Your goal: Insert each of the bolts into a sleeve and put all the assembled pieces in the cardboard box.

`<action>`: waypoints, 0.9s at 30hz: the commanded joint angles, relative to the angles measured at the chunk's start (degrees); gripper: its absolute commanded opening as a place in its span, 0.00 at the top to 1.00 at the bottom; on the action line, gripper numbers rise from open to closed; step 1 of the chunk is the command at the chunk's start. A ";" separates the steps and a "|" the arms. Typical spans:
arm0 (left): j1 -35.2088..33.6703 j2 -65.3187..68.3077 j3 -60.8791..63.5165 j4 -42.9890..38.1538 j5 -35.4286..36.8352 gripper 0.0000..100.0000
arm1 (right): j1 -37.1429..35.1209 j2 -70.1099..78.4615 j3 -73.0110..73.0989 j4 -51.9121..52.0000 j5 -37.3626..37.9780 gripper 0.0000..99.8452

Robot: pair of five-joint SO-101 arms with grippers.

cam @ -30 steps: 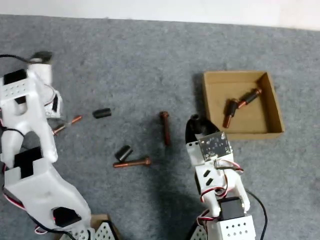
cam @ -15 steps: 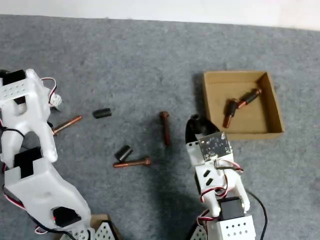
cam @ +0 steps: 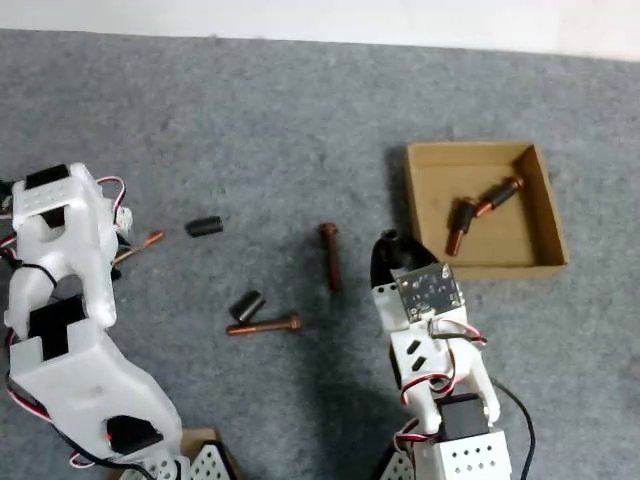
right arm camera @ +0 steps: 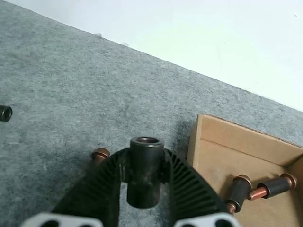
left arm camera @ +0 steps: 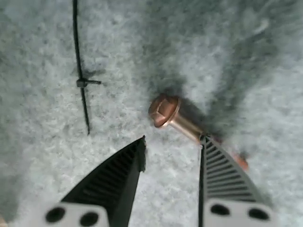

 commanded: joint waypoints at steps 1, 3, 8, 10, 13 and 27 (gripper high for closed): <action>1.45 -2.68 2.15 -5.89 0.62 0.82 | 0.57 -0.84 6.11 0.22 -0.09 0.99; 1.54 -2.68 3.74 -9.85 1.32 0.82 | 0.57 -0.84 6.11 0.22 -0.09 0.99; 1.63 -2.68 8.92 -18.46 3.96 0.82 | 0.48 -0.84 6.11 0.22 -0.09 0.99; 2.24 -2.68 10.86 -20.57 4.04 0.82 | 0.48 -0.84 6.11 0.22 -0.09 0.99; 2.51 -2.86 11.47 -21.10 4.04 0.82 | 0.48 -0.84 6.11 0.22 -0.09 0.99; 2.15 -2.77 12.00 -20.92 4.04 0.99 | 0.48 -0.84 6.11 0.22 -0.09 0.99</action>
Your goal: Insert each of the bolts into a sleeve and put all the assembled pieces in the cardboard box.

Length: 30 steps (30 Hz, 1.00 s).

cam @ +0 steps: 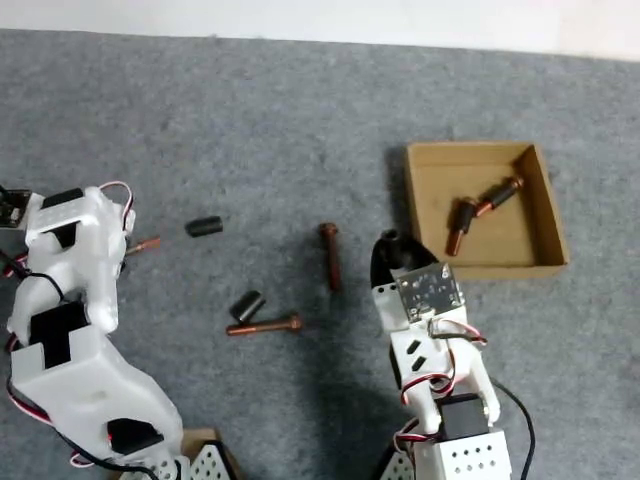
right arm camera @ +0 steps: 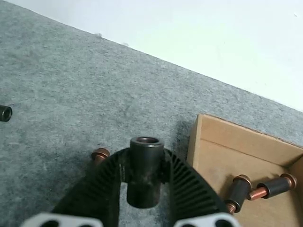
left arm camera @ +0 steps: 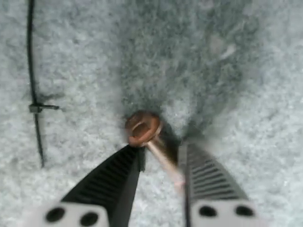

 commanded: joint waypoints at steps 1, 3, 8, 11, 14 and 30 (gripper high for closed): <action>0.75 -1.01 0.40 -0.35 0.26 0.97 | 0.48 -0.84 6.11 0.22 -0.09 0.99; 0.75 -1.10 -0.13 -0.35 0.18 1.00 | 0.48 -0.84 6.11 0.22 -0.09 0.99; 1.01 -3.30 -2.15 -0.26 -2.29 1.00 | 0.48 -0.84 6.11 0.22 -0.09 0.99; 1.27 -7.96 -3.30 -0.26 -5.36 1.00 | 0.48 -0.84 6.11 0.22 -0.09 0.99; 1.63 -15.43 -2.68 -0.26 -9.49 1.00 | 0.48 -0.84 6.11 0.22 -0.09 0.99; 15.34 -73.89 28.26 -0.62 -17.85 1.00 | -3.03 -1.45 6.64 -0.92 0.00 0.99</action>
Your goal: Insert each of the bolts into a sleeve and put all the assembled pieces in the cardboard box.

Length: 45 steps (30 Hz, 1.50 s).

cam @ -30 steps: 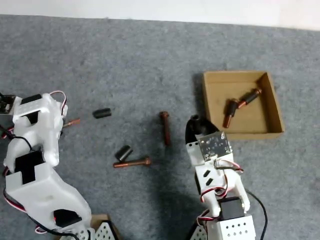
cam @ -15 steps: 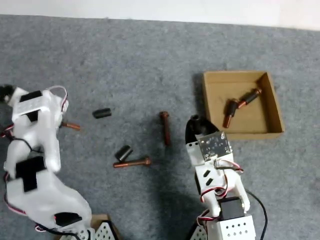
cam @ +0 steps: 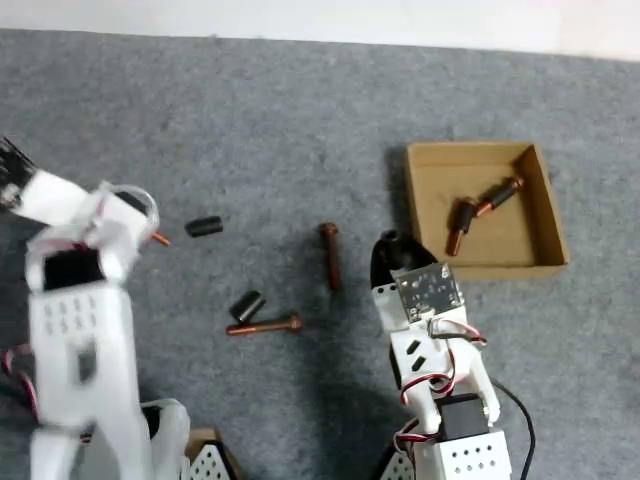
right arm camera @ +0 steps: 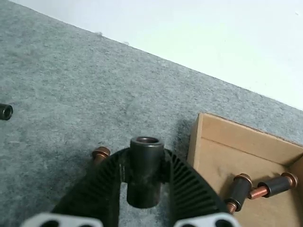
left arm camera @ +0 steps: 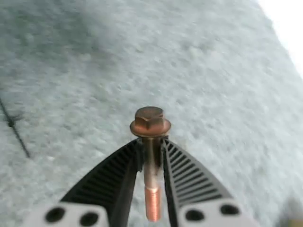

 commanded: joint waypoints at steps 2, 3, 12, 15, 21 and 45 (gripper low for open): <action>10.77 -24.92 10.33 -0.70 -0.44 1.00 | -5.76 -1.45 6.64 -1.80 -0.09 0.99; 13.05 -28.26 12.00 -0.88 -0.44 1.00 | -7.78 -1.45 6.64 -2.15 -0.09 0.99; 24.22 -51.21 31.60 -14.95 -0.44 1.00 | -24.13 -1.45 6.64 -2.24 -0.09 0.99; 26.59 -58.24 38.81 -19.08 -0.44 1.00 | -26.68 -1.45 6.64 -2.24 -0.09 0.99; 30.02 -62.46 43.47 -20.22 -0.18 1.00 | -27.30 -0.92 6.64 -2.07 -0.09 0.99; 38.55 -62.37 34.95 -15.47 0.00 1.00 | -26.42 -0.84 6.64 1.27 -0.09 0.99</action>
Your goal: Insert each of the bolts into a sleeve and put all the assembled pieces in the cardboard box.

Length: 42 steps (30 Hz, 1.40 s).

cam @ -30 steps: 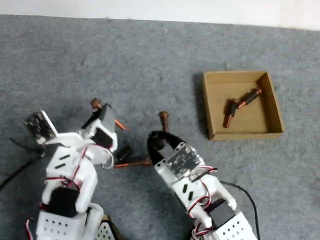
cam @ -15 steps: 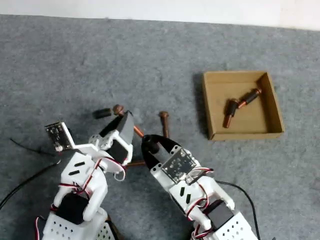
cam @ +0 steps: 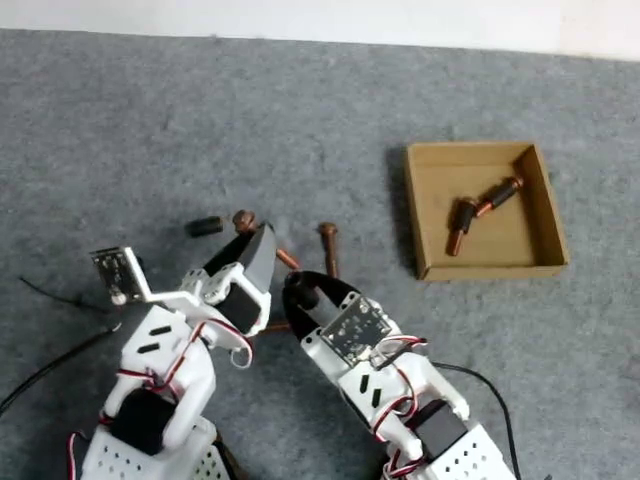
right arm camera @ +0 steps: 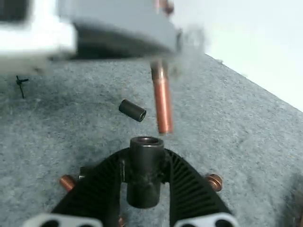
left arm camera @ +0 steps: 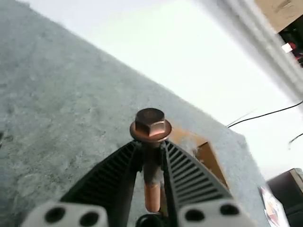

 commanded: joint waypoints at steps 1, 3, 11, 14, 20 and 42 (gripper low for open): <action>1.19 -1.01 -7.87 4.66 0.09 1.00 | 0.75 -0.92 6.64 0.22 -0.09 0.99; 1.19 -1.01 -10.15 7.47 0.09 1.00 | 1.63 -1.01 6.64 0.22 -0.09 0.99; 7.87 -1.01 -9.98 14.59 -0.09 1.00 | 1.63 -1.01 6.55 0.22 -0.09 0.99; 9.54 -1.01 -7.96 13.27 -0.26 1.00 | 1.63 -0.92 6.55 0.22 -0.09 0.99; 7.25 -1.01 -5.58 10.99 -0.26 1.00 | 1.63 -0.92 6.55 0.31 -0.09 0.99; 1.10 -1.01 -1.98 4.57 2.55 1.00 | 1.63 -0.84 6.46 0.31 2.90 0.99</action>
